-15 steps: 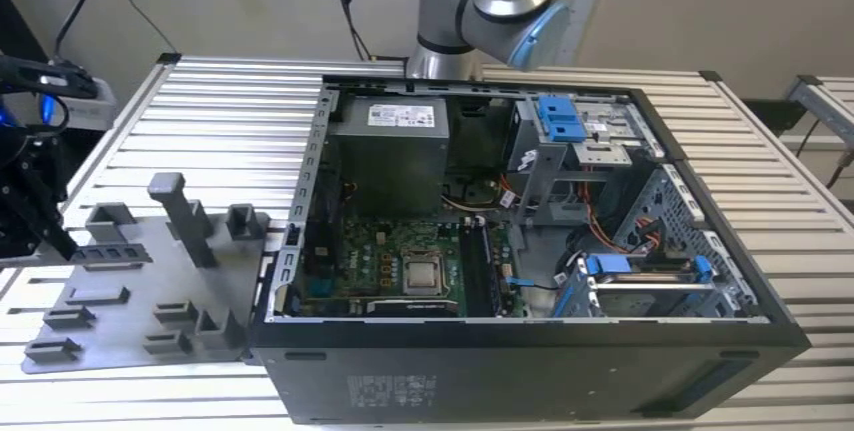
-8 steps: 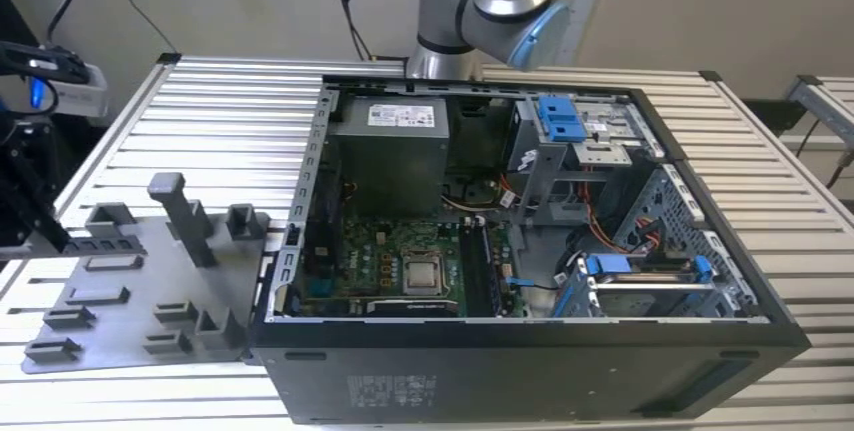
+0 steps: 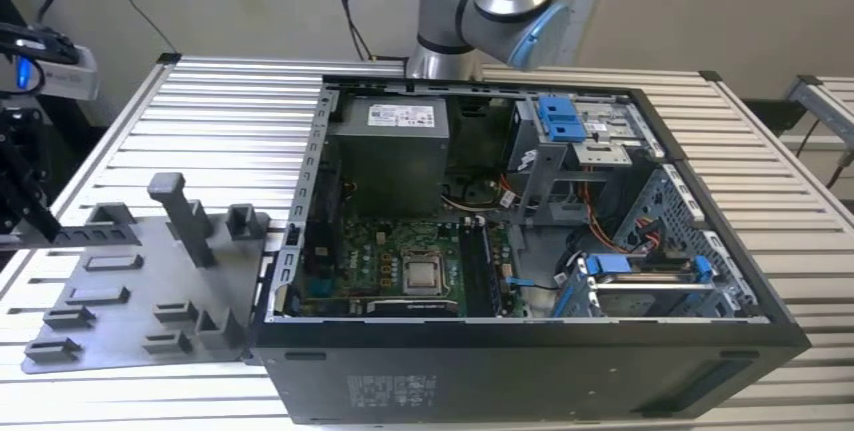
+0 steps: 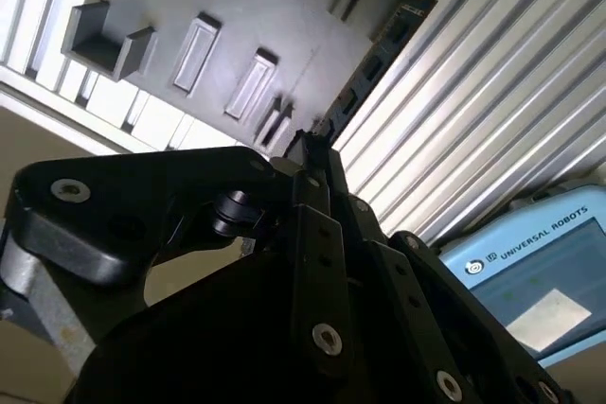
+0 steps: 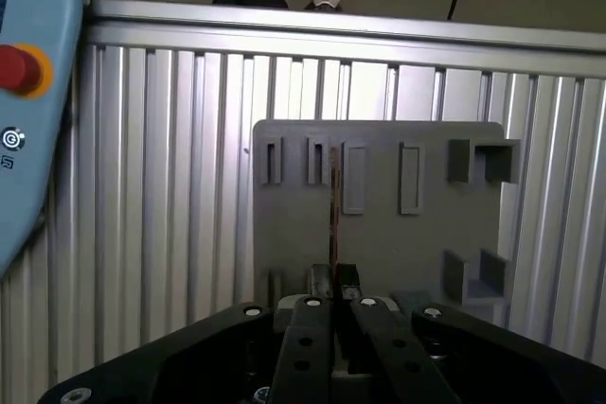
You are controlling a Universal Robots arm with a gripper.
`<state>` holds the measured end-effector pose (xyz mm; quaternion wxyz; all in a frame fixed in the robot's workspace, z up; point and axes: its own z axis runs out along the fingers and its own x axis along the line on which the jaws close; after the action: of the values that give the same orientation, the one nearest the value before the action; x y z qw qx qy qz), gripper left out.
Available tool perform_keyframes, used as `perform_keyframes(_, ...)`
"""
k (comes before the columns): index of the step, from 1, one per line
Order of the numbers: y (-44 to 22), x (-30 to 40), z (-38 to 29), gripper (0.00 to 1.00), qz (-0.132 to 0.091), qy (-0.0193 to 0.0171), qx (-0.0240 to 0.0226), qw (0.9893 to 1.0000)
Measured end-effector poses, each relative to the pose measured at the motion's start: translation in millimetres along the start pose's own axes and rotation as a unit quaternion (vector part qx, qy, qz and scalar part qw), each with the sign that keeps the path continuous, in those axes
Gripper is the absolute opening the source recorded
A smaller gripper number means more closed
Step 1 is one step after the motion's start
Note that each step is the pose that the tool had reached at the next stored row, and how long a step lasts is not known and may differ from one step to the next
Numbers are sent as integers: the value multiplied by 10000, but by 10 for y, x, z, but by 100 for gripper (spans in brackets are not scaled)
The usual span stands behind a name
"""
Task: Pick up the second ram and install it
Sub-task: 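Pick up the second ram and move it above second insertion slot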
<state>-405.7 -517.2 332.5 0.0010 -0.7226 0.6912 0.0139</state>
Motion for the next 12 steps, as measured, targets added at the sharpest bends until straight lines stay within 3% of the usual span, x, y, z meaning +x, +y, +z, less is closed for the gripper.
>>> perform_keyframes(12,4,-5,-218,14,1,0,0,10000)
